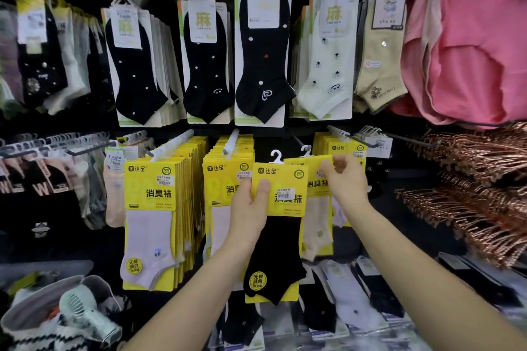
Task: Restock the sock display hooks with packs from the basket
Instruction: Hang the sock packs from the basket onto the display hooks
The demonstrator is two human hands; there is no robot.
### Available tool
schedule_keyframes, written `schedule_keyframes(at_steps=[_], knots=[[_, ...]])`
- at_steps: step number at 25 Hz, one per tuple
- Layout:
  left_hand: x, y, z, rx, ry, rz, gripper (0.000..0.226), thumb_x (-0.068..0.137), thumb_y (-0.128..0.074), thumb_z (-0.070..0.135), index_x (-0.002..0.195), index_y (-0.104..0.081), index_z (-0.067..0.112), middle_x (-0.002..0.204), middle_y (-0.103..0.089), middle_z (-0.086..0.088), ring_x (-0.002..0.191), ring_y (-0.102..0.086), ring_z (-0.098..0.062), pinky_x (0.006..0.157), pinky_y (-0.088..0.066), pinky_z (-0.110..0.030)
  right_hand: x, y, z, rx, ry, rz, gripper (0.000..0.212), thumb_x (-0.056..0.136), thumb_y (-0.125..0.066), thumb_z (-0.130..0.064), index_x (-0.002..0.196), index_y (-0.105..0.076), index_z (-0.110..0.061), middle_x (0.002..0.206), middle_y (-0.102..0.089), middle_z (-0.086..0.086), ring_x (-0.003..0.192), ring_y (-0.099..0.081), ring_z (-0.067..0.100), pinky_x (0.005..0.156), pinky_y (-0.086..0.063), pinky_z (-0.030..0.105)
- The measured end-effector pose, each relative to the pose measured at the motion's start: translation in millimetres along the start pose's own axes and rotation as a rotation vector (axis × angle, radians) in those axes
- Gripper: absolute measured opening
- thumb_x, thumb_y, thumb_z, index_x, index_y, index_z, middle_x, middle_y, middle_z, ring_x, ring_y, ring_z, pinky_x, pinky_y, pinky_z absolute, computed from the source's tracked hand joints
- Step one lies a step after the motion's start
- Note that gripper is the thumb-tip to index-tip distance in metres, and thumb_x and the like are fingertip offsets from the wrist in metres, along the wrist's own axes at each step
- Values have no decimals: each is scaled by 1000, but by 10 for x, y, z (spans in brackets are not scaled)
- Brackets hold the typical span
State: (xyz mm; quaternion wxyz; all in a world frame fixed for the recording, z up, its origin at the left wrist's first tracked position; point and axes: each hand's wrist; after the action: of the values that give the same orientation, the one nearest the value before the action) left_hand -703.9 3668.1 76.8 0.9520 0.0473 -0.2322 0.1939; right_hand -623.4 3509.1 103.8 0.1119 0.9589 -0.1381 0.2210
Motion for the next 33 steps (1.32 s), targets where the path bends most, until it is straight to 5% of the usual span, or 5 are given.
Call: schedule_keyframes(at_steps=[8, 13, 18, 27, 33], knots=[[18, -528, 38, 59, 18, -64, 13, 96, -47, 29, 87, -55, 24, 94, -67, -3, 86, -66, -17, 77, -55, -38, -307, 260, 65, 27, 164, -123, 9, 92, -56, -28, 89, -61, -22, 98, -59, 5, 80, -56, 15, 72, -47, 19], [-14, -569, 12, 69, -37, -175, 15, 96, -49, 25, 83, -54, 30, 81, -63, 13, 69, -61, 14, 54, -45, -5, -110, 475, -188, 127, 132, -172, 8, 91, -59, -22, 90, -67, -20, 90, -65, -3, 79, -57, 1, 64, -42, 2], [-63, -506, -18, 113, -45, -205, 18, 96, -50, 22, 81, -54, 30, 78, -62, 13, 65, -59, 14, 53, -43, -4, 33, 512, -405, -96, 185, -392, 9, 86, -66, -16, 78, -70, -16, 81, -69, 8, 77, -61, 13, 76, -49, 28], [-74, -472, 2, 43, 71, -162, 16, 96, -49, 25, 82, -57, 27, 95, -67, -3, 87, -66, -19, 79, -55, -40, 16, 417, -494, -204, 200, -463, 6, 87, -64, -14, 83, -68, -17, 73, -67, -1, 72, -61, 11, 74, -50, 29], [-60, -440, -2, 19, 76, -154, 16, 96, -48, 27, 83, -57, 27, 85, -67, 7, 78, -65, -9, 71, -55, -31, 8, 439, -511, -183, 176, -461, 6, 85, -67, -14, 85, -68, -20, 81, -70, 4, 81, -65, 15, 80, -51, 31]])
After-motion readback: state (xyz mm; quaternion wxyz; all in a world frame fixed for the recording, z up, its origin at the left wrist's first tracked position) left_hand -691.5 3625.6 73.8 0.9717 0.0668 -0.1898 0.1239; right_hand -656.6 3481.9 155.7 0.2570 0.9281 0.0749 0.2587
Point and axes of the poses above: each hand's wrist, its own x-axis towards the middle knuckle, its own y-axis out of the back of the hand, z = x × y
